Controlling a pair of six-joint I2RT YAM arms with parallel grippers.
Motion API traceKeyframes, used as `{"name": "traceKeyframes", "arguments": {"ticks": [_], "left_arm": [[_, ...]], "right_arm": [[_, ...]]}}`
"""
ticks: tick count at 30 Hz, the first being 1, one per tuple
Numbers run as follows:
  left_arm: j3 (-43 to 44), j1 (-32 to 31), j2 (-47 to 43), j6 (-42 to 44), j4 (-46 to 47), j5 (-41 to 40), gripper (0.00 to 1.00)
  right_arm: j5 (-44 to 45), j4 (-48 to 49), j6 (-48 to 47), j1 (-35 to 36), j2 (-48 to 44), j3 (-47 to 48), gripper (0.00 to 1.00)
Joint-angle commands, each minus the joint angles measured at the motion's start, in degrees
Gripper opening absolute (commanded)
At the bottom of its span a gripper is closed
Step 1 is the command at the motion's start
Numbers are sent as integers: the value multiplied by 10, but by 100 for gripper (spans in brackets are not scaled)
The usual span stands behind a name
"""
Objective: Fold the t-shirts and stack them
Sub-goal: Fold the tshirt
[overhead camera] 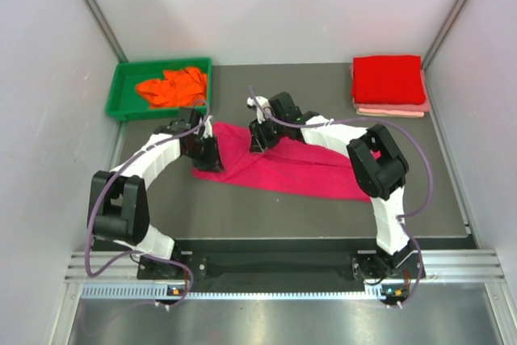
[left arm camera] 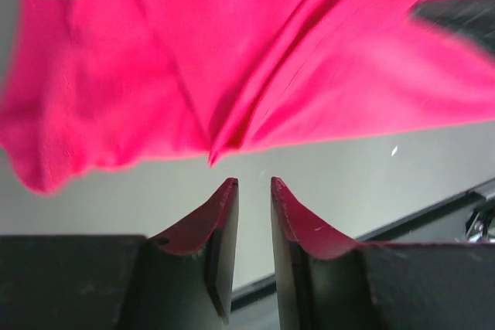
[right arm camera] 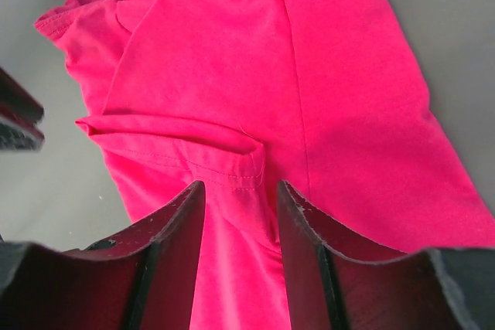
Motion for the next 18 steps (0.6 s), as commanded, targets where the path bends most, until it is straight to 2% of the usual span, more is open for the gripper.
{"name": "traceKeyframes", "arguments": {"ticks": [1, 15, 18], "left_arm": [[-42, 2, -40, -30, 51, 15, 29], [-91, -2, -20, -21, 104, 2, 35], [-94, -3, -12, -18, 109, 11, 35]], "right_arm": [[-14, 14, -14, 5, 11, 27, 41], [5, 18, -19, 16, 22, 33, 42], [4, 13, -21, 16, 24, 40, 37]]}}
